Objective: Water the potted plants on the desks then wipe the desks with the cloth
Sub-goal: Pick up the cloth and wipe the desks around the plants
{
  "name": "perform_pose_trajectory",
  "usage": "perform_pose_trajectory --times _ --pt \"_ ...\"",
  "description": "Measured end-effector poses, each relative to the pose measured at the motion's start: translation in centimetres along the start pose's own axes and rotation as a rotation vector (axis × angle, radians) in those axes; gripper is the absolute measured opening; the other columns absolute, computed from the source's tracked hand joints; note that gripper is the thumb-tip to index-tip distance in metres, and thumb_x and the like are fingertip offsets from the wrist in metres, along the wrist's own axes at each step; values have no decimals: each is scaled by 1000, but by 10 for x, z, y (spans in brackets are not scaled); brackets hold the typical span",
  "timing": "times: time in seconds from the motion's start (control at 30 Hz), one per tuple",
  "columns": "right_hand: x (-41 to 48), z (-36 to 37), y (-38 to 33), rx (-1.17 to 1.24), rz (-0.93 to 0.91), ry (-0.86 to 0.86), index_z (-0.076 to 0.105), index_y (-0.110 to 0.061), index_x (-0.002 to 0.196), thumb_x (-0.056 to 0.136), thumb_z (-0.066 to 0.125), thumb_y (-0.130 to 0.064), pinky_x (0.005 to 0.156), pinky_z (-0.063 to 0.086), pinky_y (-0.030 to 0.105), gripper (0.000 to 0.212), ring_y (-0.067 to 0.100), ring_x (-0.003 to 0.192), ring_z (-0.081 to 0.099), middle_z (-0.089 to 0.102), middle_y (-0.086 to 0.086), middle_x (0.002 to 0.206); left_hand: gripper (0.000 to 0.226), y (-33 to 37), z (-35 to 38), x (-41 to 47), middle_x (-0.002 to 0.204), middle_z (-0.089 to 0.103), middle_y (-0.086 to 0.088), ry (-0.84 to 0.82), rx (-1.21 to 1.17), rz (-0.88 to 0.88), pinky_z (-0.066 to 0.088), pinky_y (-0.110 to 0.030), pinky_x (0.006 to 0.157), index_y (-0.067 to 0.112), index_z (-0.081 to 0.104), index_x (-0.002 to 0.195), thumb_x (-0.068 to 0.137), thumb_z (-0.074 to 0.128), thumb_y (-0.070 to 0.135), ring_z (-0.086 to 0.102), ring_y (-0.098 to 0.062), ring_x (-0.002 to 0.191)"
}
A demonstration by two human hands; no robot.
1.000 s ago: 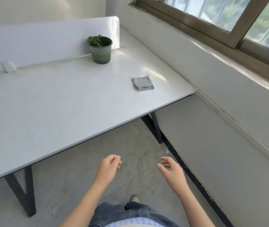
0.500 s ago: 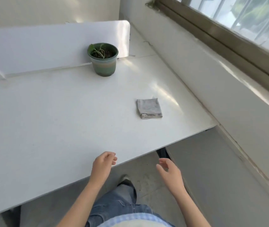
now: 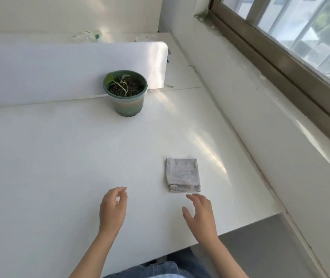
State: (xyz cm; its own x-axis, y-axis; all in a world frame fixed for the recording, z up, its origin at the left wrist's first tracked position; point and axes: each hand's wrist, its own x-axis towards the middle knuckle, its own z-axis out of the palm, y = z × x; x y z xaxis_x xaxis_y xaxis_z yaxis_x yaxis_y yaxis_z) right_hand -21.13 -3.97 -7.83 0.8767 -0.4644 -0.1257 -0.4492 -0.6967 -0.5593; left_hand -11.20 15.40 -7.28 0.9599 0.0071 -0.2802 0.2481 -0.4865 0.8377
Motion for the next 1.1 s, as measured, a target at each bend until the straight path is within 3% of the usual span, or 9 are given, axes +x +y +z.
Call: perform_pose_trajectory --times 0.13,0.3,0.47,0.6,0.67,0.73,0.83,0.93,1.1 --pt "52 12 -2 -377 -241 -107 51 -26 111 51 81 -42 73 56 44 69 37 103 64 66 16 113 29 -4 12 34 128 56 -16 161 296 63 34 -40 99 -1 61 114 86 54 3 41 -34 124" --pt "101 22 2 -525 -369 -249 49 -31 118 68 44 -47 80 52 47 53 35 119 47 62 17 121 39 -9 26 58 137 50 -19 184 564 -7 34 -52 100 1 57 122 86 52 15 40 -40 130" --pt "138 21 22 -442 -502 -183 45 -32 121 77 42 -40 98 34 46 45 28 120 34 61 15 122 53 -18 35 65 119 63 -20 117 774 -52 48 -54 85 3 65 108 76 35 33 60 -39 109" --pt "181 19 26 -404 -433 -100 43 -32 124 78 39 -38 102 27 49 46 34 124 36 58 19 126 53 -19 38 68 123 62 -17 163 805 -47 44 -46 90 6 63 112 77 34 34 53 -33 115" --pt "206 16 24 -369 -389 -32 44 -29 126 78 45 -27 101 34 57 48 39 127 38 53 22 131 52 -20 40 69 123 62 -17 193 815 -39 36 -44 92 6 63 112 77 35 33 44 -29 118" --pt "236 9 17 -271 -247 39 47 -24 130 79 53 -14 105 24 60 52 42 134 31 42 24 140 52 -20 40 70 122 62 -19 218 809 -31 28 -41 92 5 63 111 76 36 33 37 -28 118" --pt "275 2 0 -135 -27 164 51 -18 129 78 39 -19 109 15 55 52 39 138 21 33 22 146 51 -21 40 71 122 62 -19 238 811 -28 26 -41 91 5 62 111 76 36 32 36 -28 118" --pt "289 18 -25 -102 83 163 50 -20 129 84 42 -16 110 11 50 46 37 139 16 27 19 149 51 -21 41 74 122 62 -19 249 819 -36 25 -41 91 5 61 111 75 37 32 37 -28 118" --pt "229 82 -82 -150 -227 -112 49 -21 129 83 52 -12 112 9 50 47 38 141 13 15 20 153 50 -24 42 74 124 61 -18 285 838 -21 25 -40 91 8 57 113 75 38 33 37 -27 119"
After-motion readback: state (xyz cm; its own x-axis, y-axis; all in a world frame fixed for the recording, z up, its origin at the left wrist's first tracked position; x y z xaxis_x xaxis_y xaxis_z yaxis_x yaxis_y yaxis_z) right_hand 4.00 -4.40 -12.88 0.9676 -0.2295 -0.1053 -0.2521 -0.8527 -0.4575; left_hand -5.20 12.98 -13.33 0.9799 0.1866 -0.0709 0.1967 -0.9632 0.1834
